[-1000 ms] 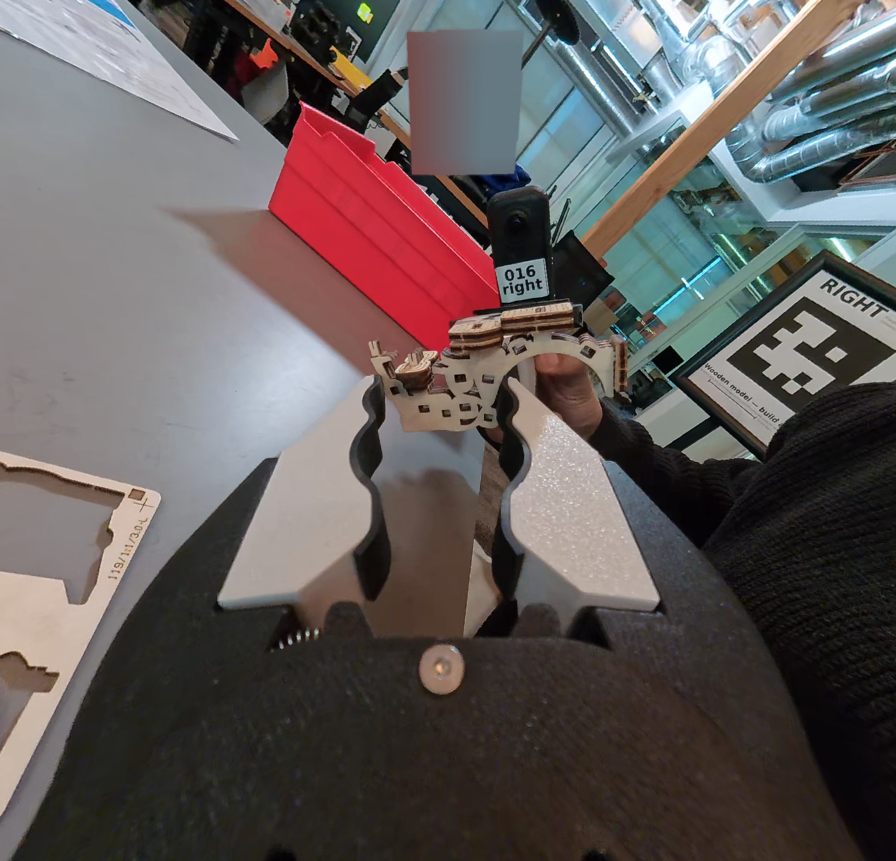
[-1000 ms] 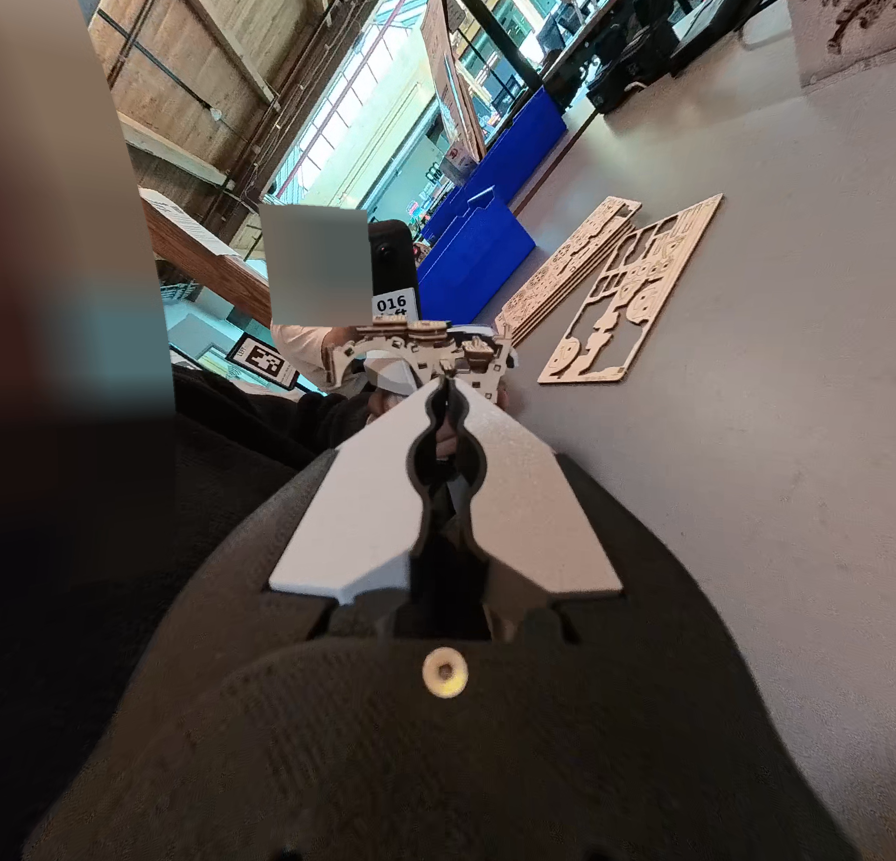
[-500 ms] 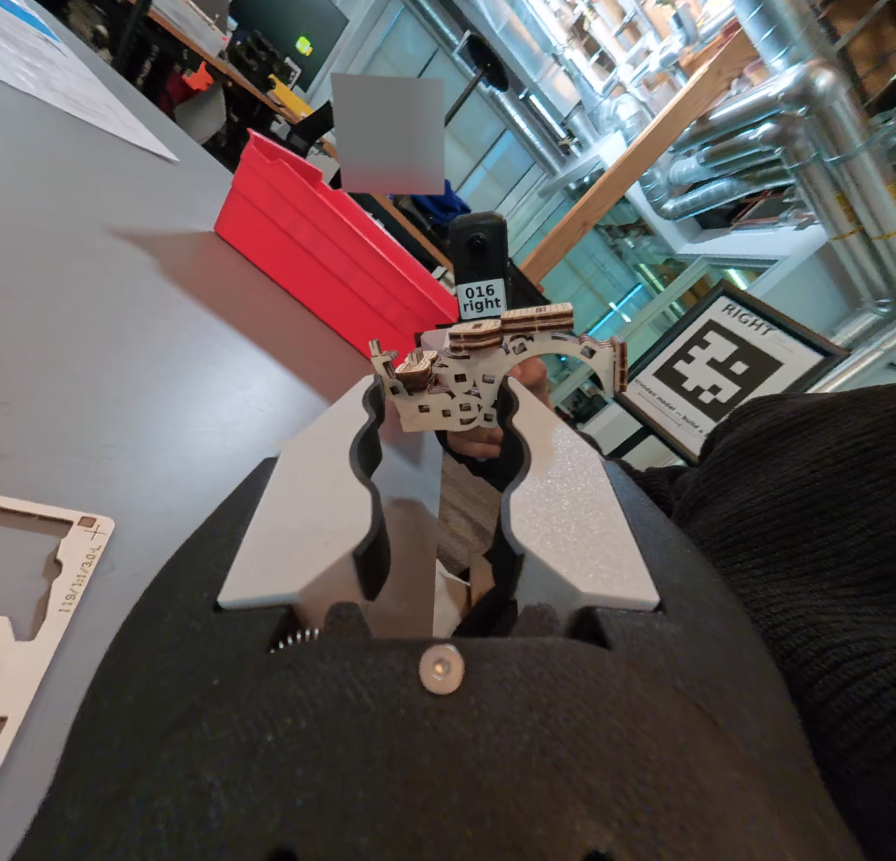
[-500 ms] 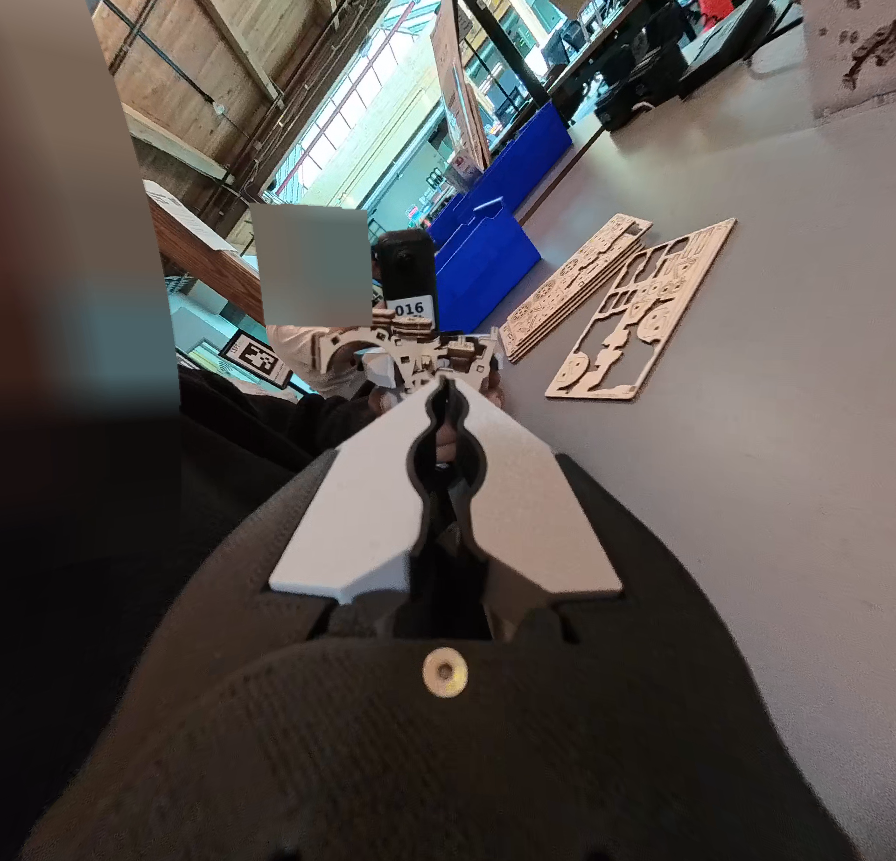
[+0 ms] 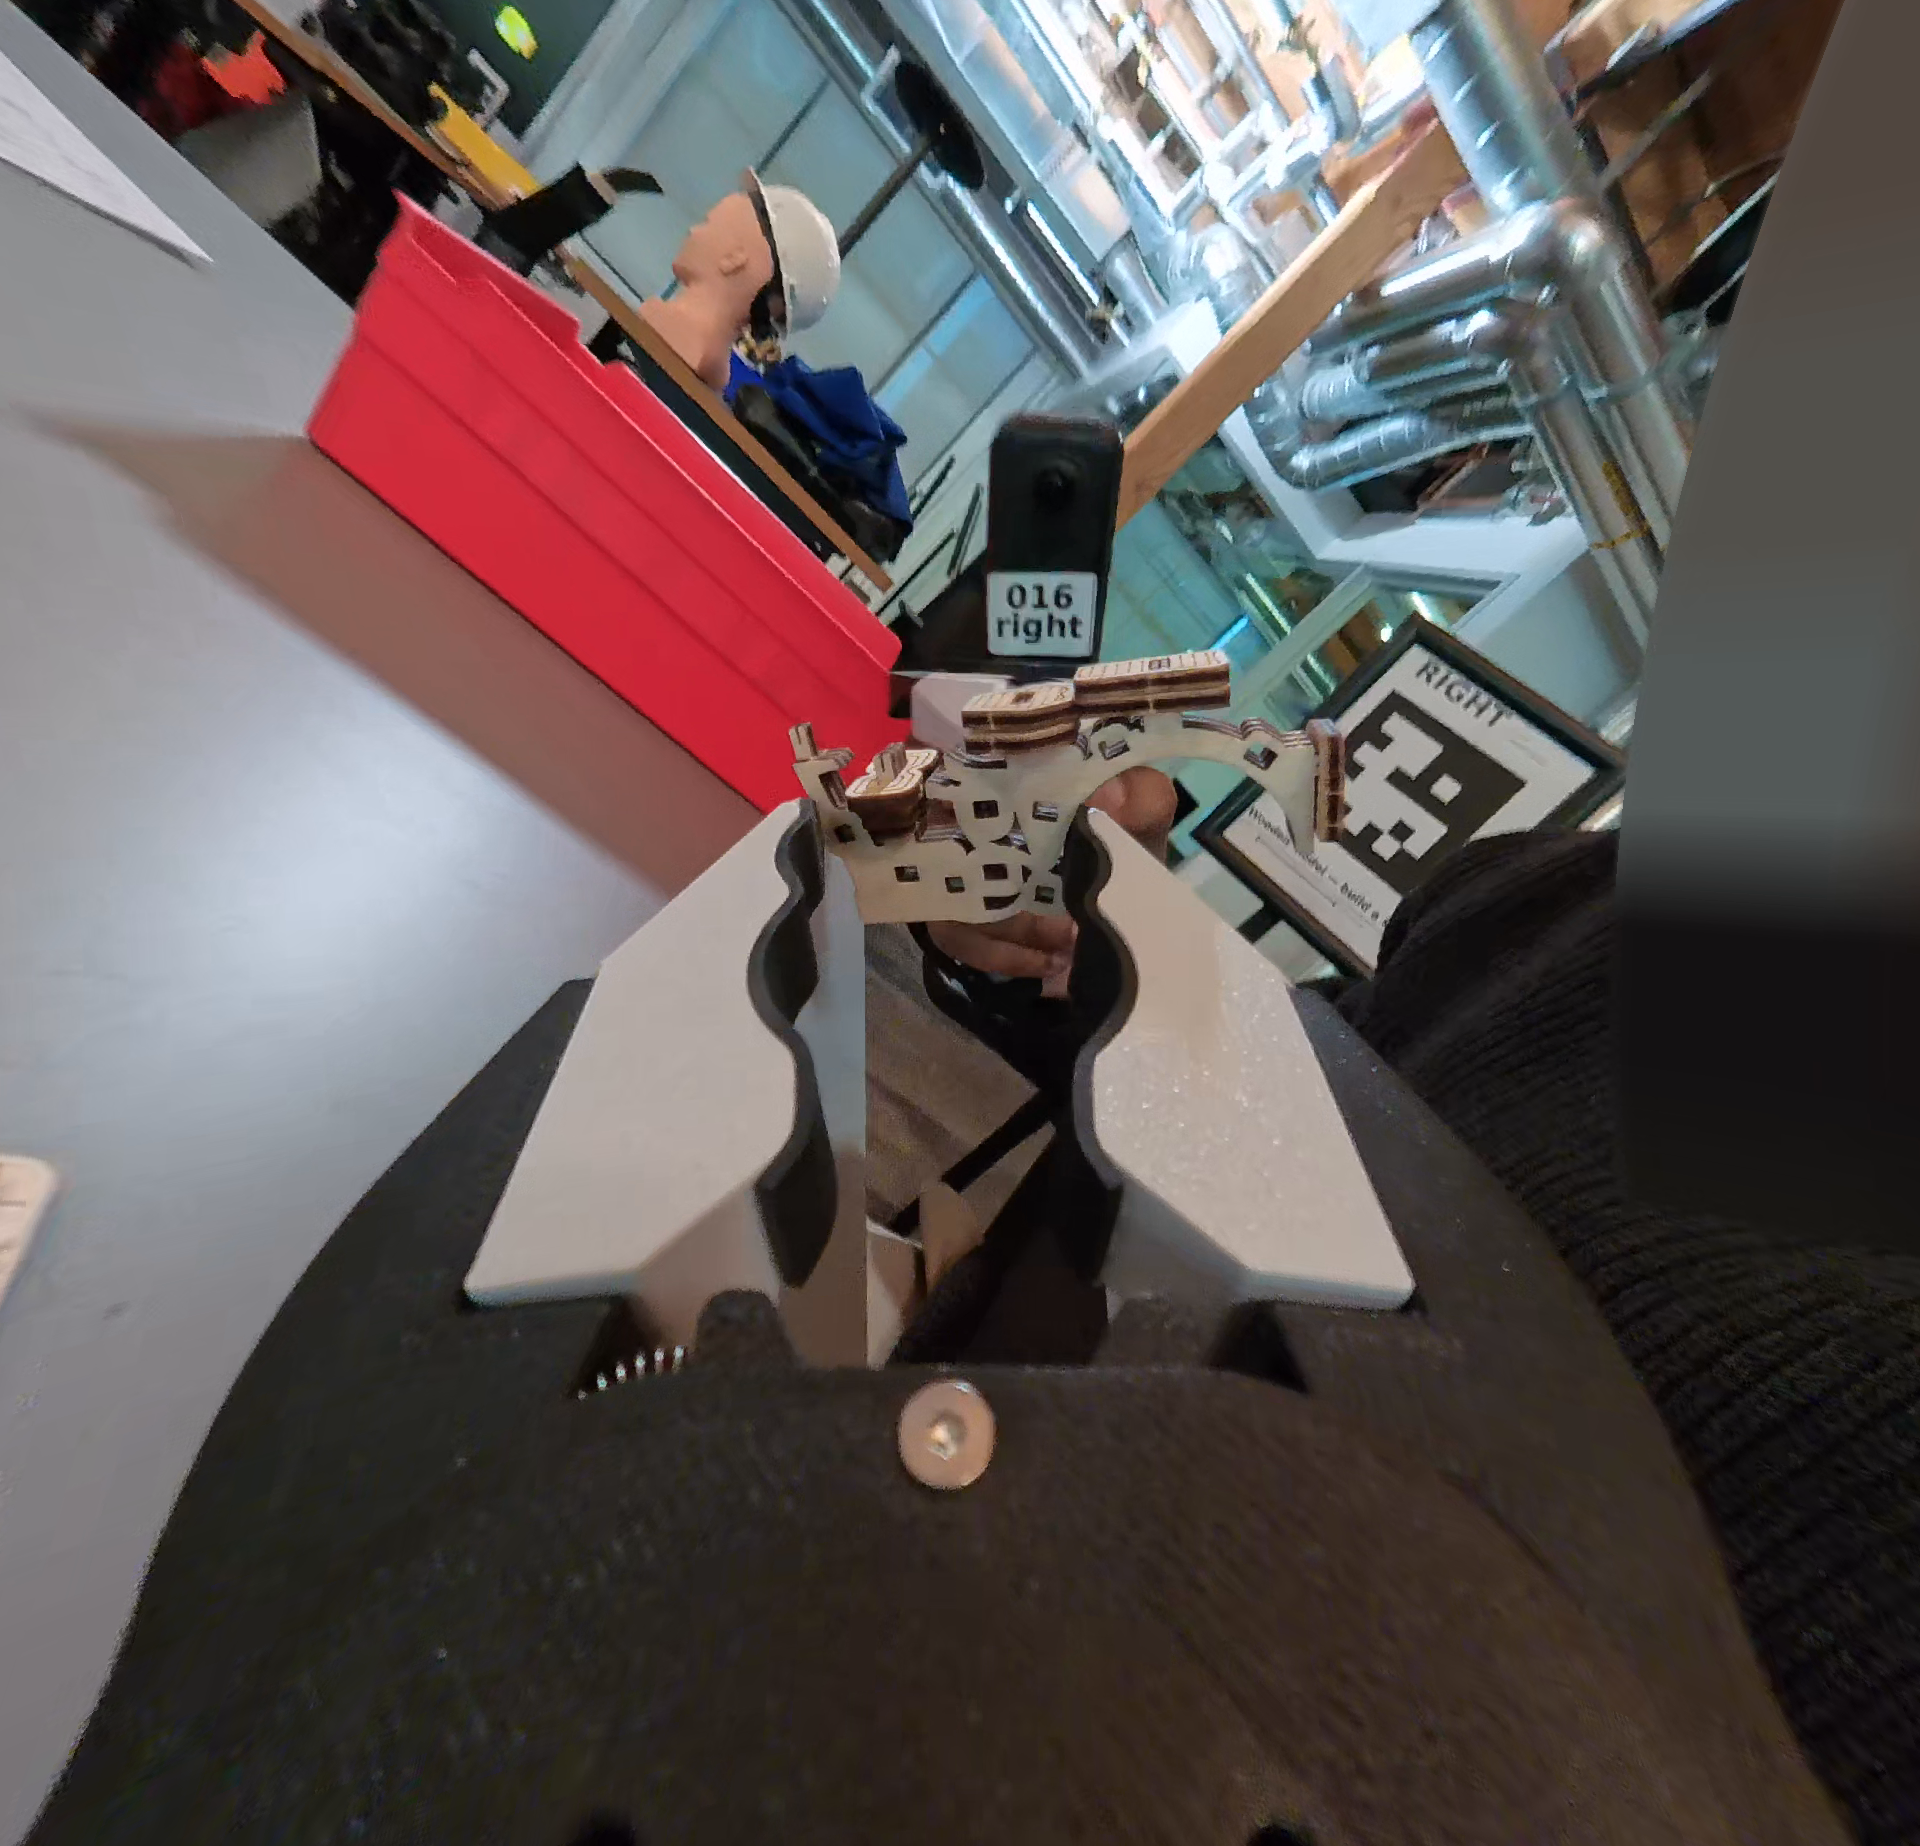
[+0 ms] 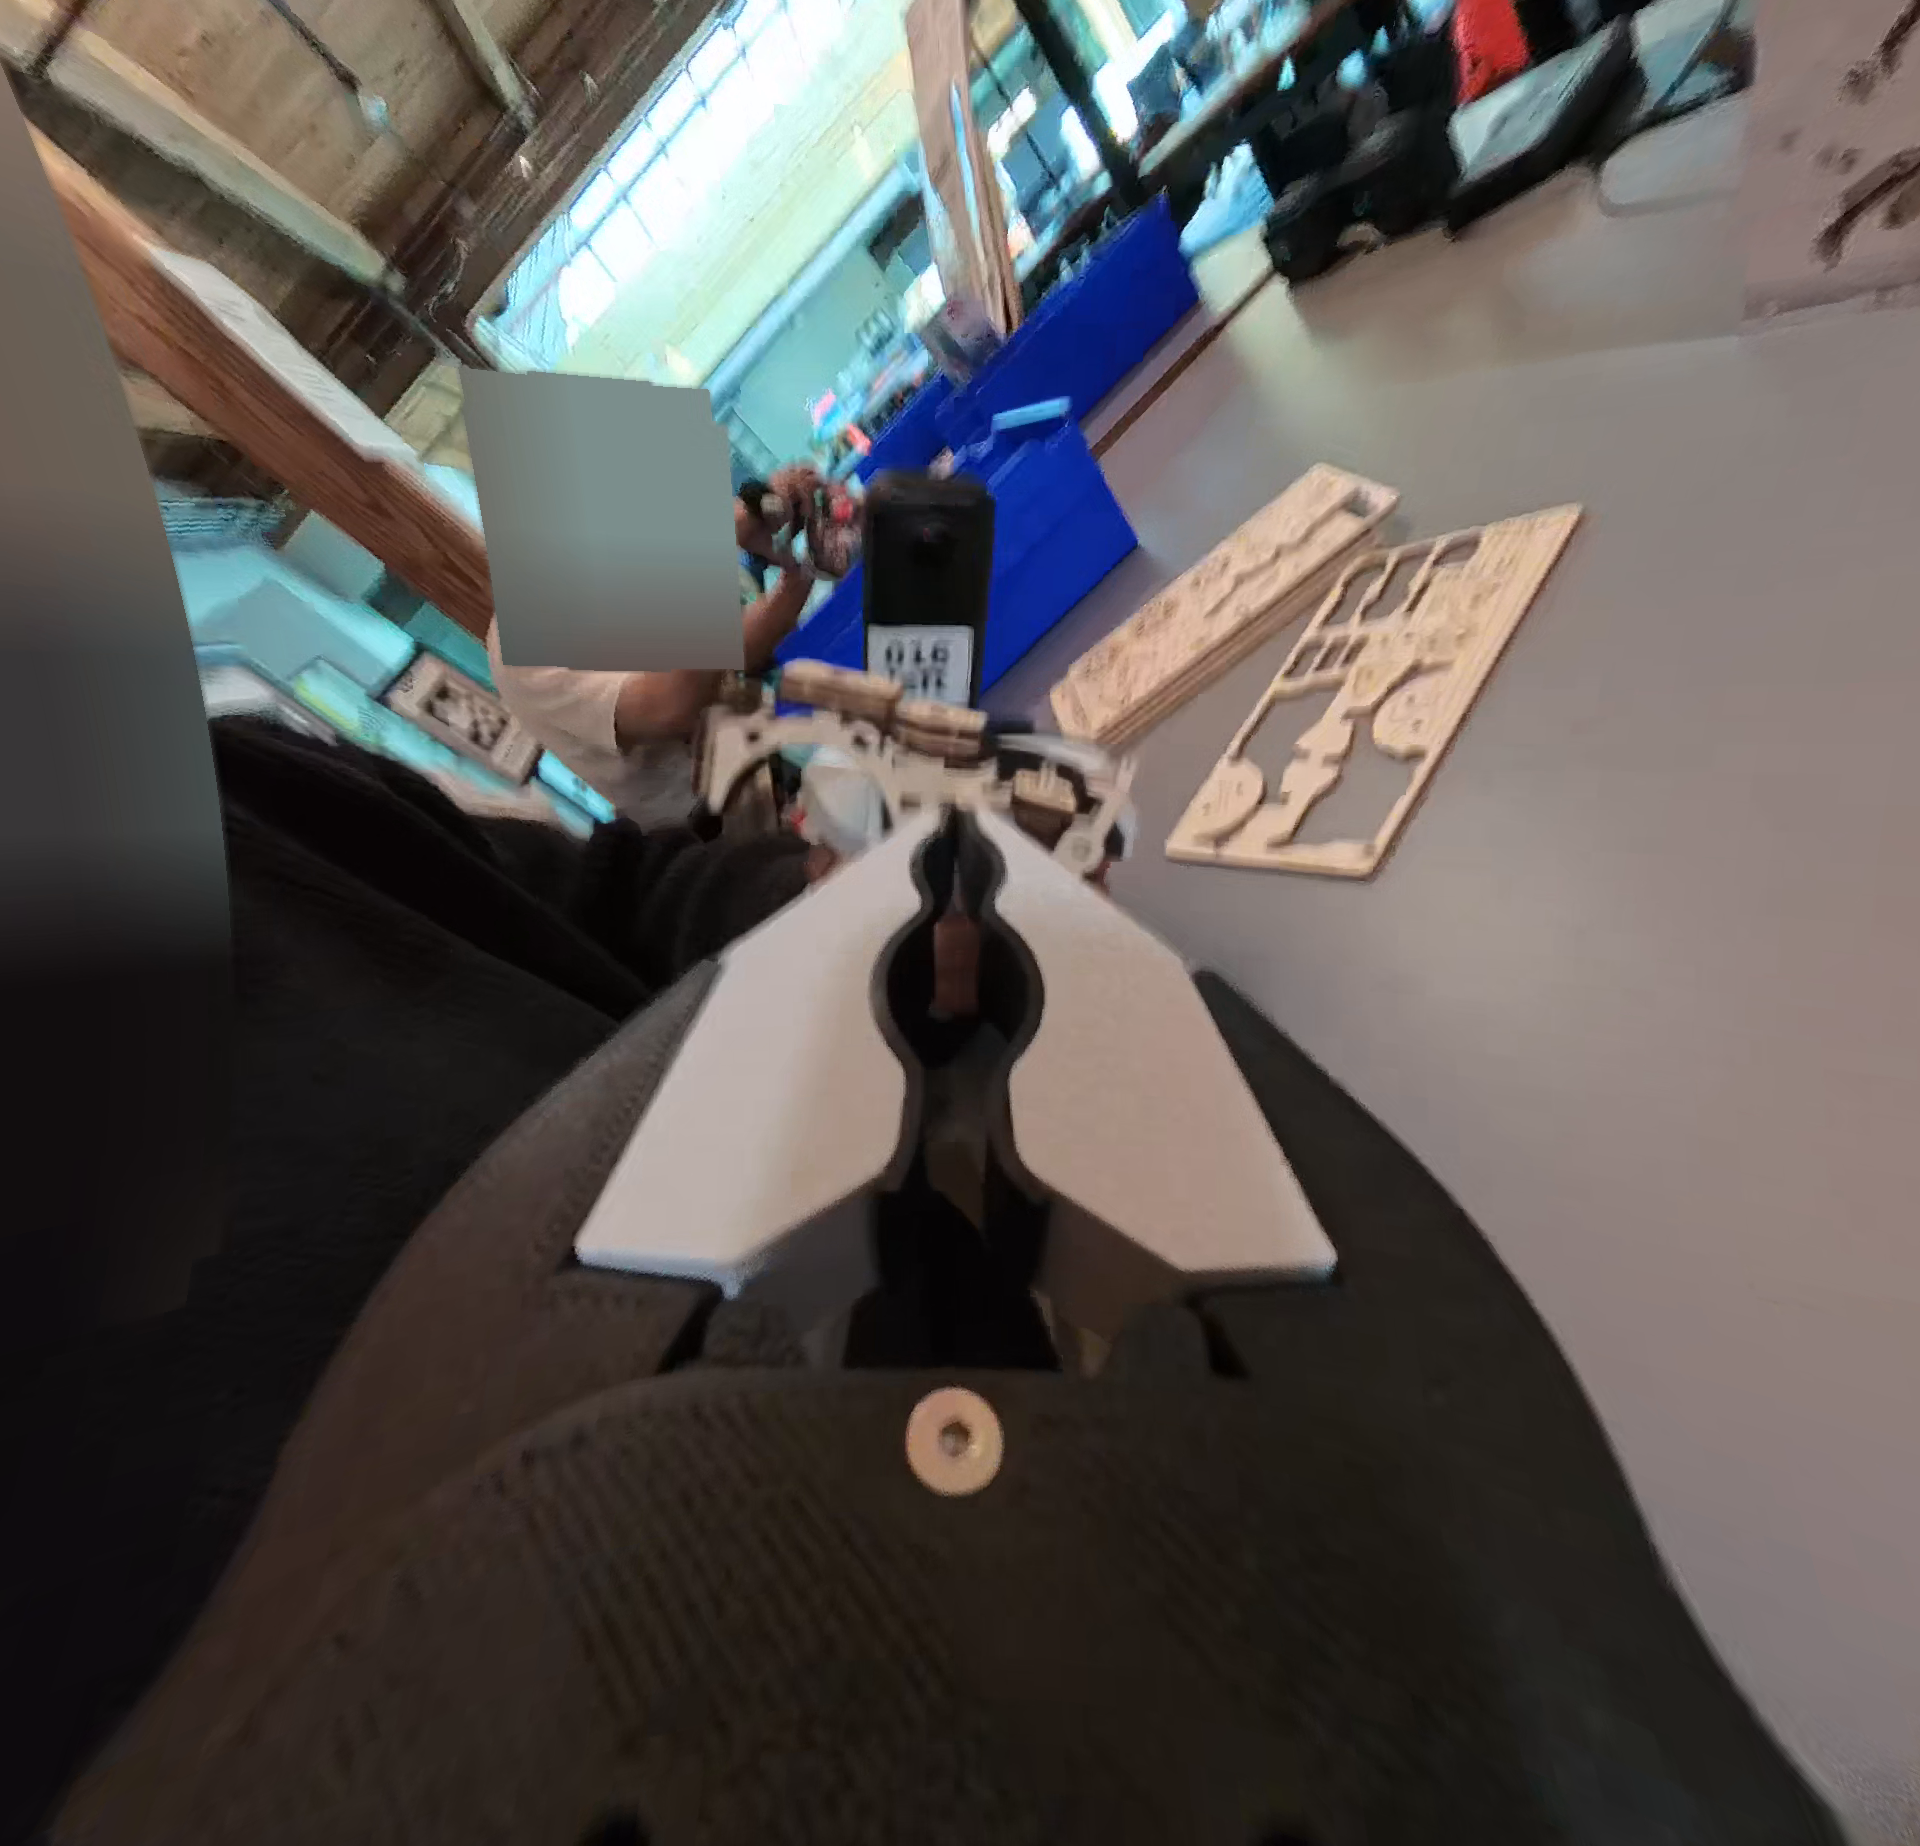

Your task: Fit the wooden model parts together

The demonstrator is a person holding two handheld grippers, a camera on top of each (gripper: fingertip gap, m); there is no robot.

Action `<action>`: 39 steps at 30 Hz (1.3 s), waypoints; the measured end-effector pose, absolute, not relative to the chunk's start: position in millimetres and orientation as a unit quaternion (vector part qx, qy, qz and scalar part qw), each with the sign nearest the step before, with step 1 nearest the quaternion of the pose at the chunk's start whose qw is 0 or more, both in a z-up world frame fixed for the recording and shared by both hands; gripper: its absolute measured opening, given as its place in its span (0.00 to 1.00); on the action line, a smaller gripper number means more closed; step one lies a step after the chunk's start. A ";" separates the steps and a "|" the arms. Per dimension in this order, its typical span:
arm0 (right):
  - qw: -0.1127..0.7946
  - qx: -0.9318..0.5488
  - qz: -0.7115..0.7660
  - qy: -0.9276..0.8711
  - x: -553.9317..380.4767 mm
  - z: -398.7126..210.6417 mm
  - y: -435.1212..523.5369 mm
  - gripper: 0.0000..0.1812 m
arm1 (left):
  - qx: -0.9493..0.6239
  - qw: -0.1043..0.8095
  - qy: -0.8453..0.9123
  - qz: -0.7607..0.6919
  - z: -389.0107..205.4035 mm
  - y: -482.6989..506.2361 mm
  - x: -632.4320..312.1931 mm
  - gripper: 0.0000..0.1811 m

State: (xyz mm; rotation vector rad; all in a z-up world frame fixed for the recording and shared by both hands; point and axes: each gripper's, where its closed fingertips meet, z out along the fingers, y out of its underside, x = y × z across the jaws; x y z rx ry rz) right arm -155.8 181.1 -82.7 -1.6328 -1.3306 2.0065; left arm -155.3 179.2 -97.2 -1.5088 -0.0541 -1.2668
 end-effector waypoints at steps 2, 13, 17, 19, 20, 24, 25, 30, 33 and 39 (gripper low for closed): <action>0.104 -0.560 0.691 -0.444 -157.8 -85.4 179.1 0.00 | -0.633 0.552 -0.038 -0.541 -97.7 179.9 -156.0 0.25; 0.105 -0.565 0.684 -0.450 -156.5 -87.1 182.7 0.00 | -0.634 0.549 -0.052 -0.542 -98.9 182.7 -162.4 0.25; 0.120 -0.569 0.681 -0.445 -153.8 -84.5 192.7 0.00 | -0.639 0.552 -0.046 -0.534 -98.7 181.5 -164.1 0.25; 0.103 -0.566 0.682 -0.452 -158.7 -89.4 179.1 0.00 | -0.639 0.555 -0.045 -0.530 -98.3 181.0 -159.4 0.25; 0.103 -0.568 0.680 -0.452 -159.2 -90.2 179.2 0.00 | -0.640 0.547 -0.048 -0.538 -99.3 180.7 -159.7 0.25; 0.126 -0.572 0.674 -0.450 -154.0 -85.2 193.3 0.00 | -0.645 0.547 -0.048 -0.531 -100.9 181.6 -163.7 0.25; 0.126 -0.573 0.674 -0.449 -154.4 -85.6 193.1 0.00 | -0.645 0.547 -0.047 -0.531 -100.7 181.5 -162.8 0.25; 0.109 -0.572 0.671 -0.459 -157.6 -90.6 182.5 0.00 | -0.646 0.543 -0.053 -0.534 -102.1 182.4 -162.1 0.25; 0.133 -0.575 0.669 -0.452 -152.4 -84.9 196.6 0.00 | -0.648 0.546 -0.050 -0.528 -102.1 182.4 -163.7 0.25; 0.117 -0.577 0.668 -0.456 -155.3 -90.2 190.0 0.00 | -0.652 0.540 -0.053 -0.530 -104.0 183.8 -160.9 0.25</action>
